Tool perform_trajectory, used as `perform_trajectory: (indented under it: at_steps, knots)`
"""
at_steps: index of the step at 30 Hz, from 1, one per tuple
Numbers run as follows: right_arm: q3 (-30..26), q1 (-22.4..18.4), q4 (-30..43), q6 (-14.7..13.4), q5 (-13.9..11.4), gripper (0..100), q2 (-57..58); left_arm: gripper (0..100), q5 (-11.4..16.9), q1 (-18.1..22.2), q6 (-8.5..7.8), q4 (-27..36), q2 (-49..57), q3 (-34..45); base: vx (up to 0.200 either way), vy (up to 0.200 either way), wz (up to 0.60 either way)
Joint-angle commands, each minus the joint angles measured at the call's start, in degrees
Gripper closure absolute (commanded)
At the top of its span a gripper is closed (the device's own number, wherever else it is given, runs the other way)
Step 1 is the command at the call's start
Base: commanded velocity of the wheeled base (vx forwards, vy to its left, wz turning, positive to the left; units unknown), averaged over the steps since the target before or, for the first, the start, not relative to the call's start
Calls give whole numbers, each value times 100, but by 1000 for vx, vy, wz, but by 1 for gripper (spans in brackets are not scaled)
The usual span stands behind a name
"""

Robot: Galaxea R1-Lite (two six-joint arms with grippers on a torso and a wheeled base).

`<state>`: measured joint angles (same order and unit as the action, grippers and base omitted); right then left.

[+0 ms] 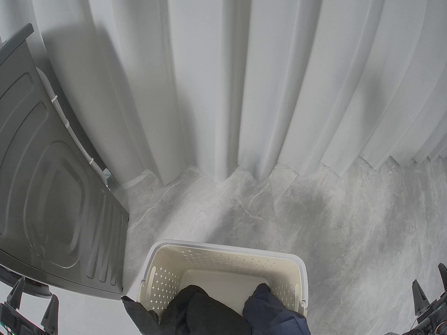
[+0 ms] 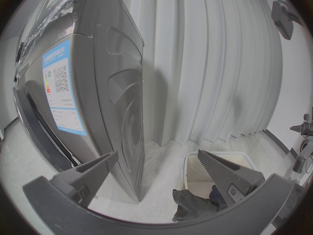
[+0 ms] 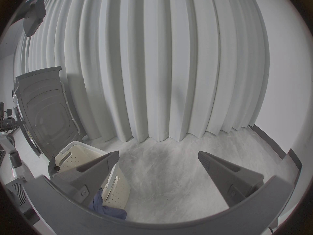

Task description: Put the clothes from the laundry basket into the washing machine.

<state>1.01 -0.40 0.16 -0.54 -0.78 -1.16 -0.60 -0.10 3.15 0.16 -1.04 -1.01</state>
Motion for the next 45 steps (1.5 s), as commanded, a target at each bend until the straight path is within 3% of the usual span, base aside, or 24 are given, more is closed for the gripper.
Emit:
perform_trajectory:
  at_steps: [1,9,21,27,45]
  knots:
    - [-101,5,2,1,-1,0,2,0,-2,1,2,2,68,92,0,0,0]
    - [-101,-4,2,1,-1,0,2,0,-2,1,2,2,68,92,150,0,0]
    - [-101,5,2,1,-1,0,2,0,-2,1,2,2,68,92,0,0,0]
    - [-101,-4,2,1,-1,0,-7,0,-2,1,2,2,68,92,200,0,0]
    - [-101,-4,2,1,-1,0,2,0,-2,10,2,2,68,92,0,0,0]
